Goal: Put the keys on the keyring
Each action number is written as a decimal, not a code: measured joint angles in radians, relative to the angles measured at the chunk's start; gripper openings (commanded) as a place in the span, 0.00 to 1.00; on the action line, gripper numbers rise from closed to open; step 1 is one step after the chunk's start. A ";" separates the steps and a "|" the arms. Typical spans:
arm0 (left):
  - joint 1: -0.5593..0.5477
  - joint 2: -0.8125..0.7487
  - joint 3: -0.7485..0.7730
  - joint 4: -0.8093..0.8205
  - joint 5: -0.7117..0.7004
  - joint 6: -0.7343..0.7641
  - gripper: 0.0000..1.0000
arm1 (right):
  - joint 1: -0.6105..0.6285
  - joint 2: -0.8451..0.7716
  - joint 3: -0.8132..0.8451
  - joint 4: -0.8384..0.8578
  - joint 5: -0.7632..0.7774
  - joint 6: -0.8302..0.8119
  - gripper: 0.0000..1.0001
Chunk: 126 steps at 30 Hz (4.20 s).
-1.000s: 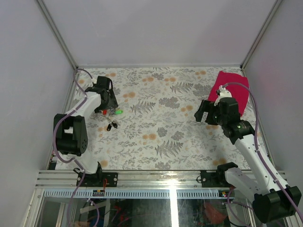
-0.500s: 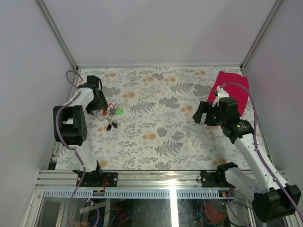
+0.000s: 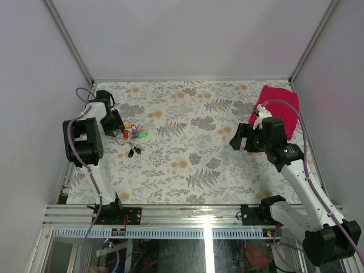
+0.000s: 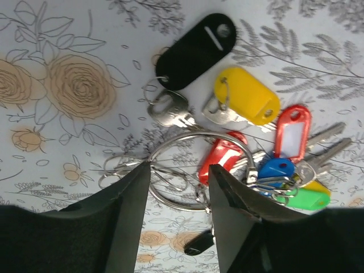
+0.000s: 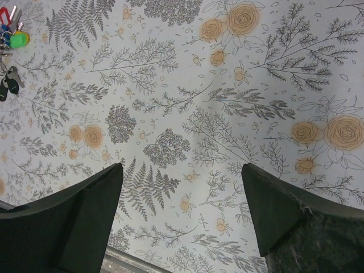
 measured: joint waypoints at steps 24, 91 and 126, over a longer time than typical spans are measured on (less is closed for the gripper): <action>-0.096 0.015 -0.032 -0.001 0.089 0.023 0.24 | 0.000 0.001 -0.006 0.006 -0.046 0.010 0.91; -0.819 -0.605 0.404 -0.126 0.026 -0.616 1.00 | 0.538 0.385 0.003 0.296 0.121 0.316 0.87; -0.696 -0.716 0.023 -0.102 0.043 -0.444 1.00 | 0.739 0.820 0.185 0.310 0.236 0.330 0.34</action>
